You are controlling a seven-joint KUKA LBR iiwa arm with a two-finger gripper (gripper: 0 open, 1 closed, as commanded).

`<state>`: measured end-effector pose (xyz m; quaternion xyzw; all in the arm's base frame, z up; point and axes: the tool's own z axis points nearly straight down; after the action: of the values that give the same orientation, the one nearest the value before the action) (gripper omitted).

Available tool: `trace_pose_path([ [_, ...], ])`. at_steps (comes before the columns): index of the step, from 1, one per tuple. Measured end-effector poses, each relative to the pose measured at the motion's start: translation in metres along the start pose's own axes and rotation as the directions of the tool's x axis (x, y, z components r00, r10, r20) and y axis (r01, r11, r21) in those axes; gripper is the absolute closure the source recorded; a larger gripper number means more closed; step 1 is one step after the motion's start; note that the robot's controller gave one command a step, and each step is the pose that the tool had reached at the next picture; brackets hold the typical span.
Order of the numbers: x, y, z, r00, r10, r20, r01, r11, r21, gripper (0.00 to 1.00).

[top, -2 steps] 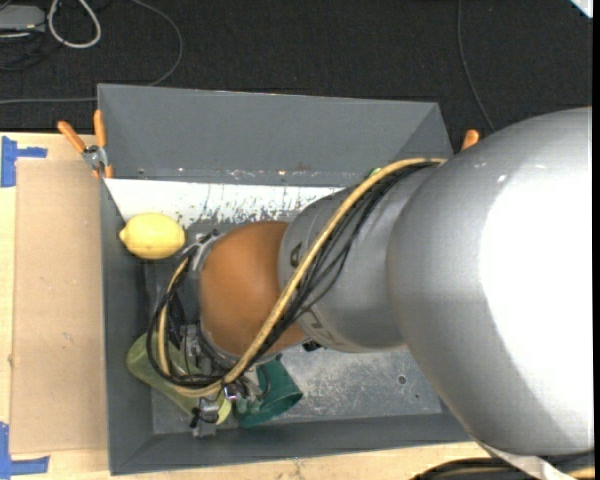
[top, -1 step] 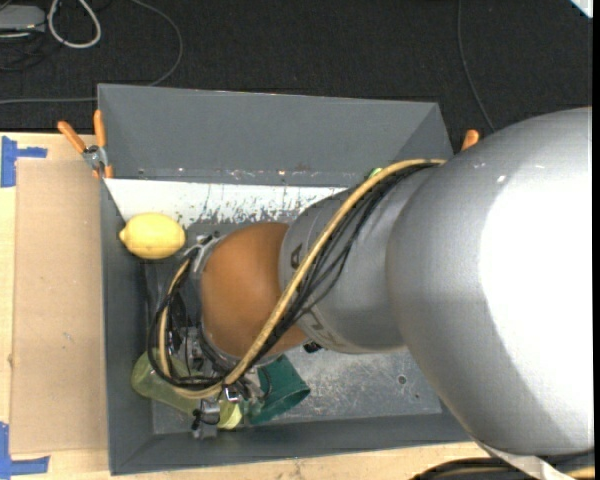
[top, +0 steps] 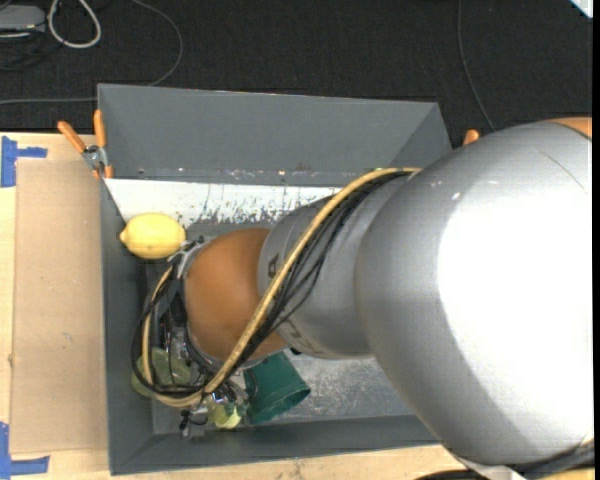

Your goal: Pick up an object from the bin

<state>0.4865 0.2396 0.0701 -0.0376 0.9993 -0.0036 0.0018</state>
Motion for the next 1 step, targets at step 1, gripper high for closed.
trace_pose_path([
  [1, 0.0046, -0.0361, -0.0003, 0.989, 0.150, -0.006, -0.150, 0.989, -0.007, 0.00],
])
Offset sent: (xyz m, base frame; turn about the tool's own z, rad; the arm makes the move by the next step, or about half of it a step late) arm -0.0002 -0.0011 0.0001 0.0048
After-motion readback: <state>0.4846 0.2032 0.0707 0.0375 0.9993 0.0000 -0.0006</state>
